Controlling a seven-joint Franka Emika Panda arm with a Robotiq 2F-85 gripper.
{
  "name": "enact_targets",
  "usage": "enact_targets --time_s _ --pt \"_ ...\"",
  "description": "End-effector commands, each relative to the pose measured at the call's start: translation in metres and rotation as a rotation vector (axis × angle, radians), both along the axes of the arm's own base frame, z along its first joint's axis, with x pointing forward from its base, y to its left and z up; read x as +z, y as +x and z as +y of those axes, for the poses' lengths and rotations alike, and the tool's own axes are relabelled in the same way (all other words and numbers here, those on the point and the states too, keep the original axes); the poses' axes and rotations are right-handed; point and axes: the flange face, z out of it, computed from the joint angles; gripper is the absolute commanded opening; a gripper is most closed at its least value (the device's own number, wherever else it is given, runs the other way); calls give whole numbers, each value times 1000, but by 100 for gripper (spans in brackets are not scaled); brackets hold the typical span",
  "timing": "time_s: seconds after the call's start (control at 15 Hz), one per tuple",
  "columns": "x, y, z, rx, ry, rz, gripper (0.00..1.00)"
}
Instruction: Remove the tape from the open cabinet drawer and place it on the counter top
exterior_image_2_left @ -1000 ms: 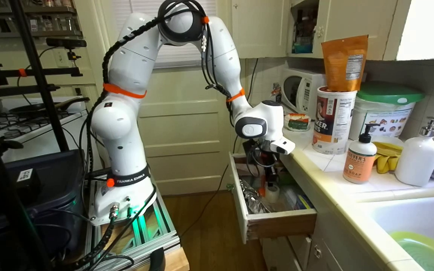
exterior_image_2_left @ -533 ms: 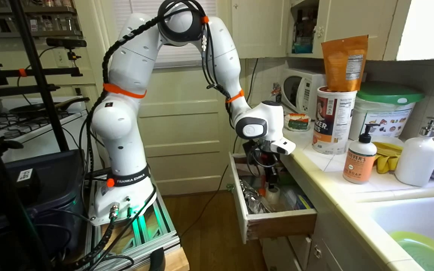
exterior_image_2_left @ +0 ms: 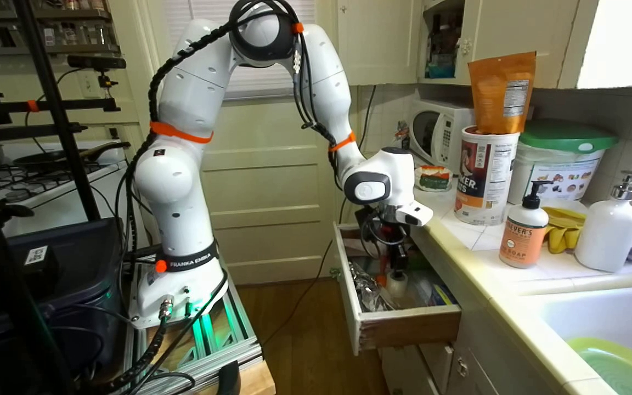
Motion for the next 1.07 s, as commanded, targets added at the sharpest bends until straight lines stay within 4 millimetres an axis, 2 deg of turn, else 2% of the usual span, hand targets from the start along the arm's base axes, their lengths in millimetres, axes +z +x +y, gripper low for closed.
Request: enact_targets --time_s 0.0,0.13,0.4,0.47,0.53,0.6,0.87,1.0 --pt "-5 0 2 -7 -13 -28 52" --pt "-8 0 4 -7 -10 -25 59" --pt "-14 0 8 -5 2 -10 43" --pt "-16 -1 9 -5 3 -7 44" --pt "-19 -2 9 -5 4 -3 38" --pt "-21 -3 9 -3 3 1 41" --pt "-32 -8 8 -4 7 21 39" --pt "-36 -10 7 -4 5 27 32"
